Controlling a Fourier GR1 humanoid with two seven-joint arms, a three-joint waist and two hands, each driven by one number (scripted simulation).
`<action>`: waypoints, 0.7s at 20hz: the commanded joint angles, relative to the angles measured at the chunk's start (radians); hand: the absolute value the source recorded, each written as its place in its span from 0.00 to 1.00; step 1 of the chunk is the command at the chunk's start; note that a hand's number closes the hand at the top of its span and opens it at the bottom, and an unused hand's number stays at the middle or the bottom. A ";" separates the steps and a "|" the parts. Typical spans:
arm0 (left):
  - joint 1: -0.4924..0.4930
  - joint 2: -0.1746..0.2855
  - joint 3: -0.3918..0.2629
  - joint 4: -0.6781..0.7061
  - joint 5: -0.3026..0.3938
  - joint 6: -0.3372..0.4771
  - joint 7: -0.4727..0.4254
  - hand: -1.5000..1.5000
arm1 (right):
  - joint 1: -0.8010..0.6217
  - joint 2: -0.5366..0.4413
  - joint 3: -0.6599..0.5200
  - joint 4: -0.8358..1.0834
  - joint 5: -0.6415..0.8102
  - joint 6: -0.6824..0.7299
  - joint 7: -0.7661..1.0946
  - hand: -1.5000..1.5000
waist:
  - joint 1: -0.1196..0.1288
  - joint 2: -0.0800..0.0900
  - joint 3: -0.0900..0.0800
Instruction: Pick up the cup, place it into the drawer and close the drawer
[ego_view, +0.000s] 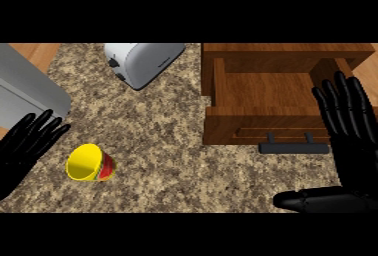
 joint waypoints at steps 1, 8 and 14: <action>0.025 -0.045 0.022 0.119 -0.149 -0.115 -0.102 0.00 | -0.078 -0.019 -0.046 0.080 -0.020 0.006 -0.001 0.00 | 0.003 0.001 -0.001; -0.063 -0.037 0.084 0.280 -0.308 -0.114 -0.208 0.00 | -0.045 0.002 0.001 -0.043 -0.015 -0.015 0.081 0.00 | -0.001 0.000 0.000; -0.060 -0.045 0.087 0.415 -0.510 -0.130 -0.419 0.00 | -0.064 -0.005 -0.009 0.071 0.009 0.015 -0.009 0.00 | 0.001 0.001 -0.001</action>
